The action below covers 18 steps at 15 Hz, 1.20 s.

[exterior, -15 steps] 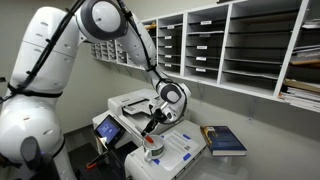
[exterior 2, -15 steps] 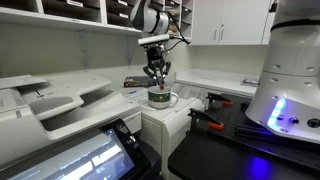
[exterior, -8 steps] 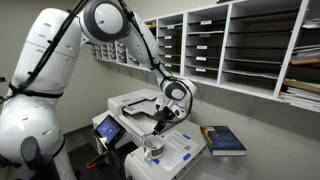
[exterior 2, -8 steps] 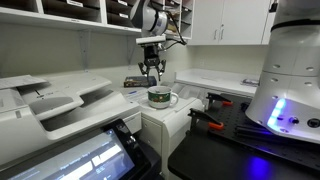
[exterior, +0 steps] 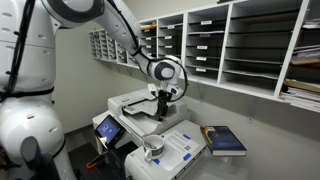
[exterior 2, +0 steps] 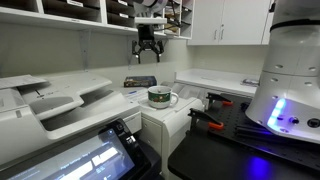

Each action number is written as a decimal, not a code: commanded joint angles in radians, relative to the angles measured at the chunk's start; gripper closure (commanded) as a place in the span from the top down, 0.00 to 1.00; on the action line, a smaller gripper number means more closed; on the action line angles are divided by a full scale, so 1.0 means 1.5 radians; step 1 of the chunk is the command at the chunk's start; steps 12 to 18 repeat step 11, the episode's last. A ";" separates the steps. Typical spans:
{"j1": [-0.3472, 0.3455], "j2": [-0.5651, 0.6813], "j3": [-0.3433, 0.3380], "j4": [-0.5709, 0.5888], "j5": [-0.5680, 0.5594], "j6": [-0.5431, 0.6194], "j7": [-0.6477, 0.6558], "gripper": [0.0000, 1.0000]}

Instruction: Put the marker in the cup

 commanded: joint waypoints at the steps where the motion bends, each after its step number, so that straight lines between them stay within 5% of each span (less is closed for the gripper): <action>1: -0.003 -0.093 0.017 -0.074 -0.065 0.058 -0.003 1.00; 10: -0.033 -0.245 0.042 -0.163 -0.074 0.028 -0.070 1.00; 18: -0.040 -0.252 0.044 -0.170 -0.091 0.025 -0.071 1.00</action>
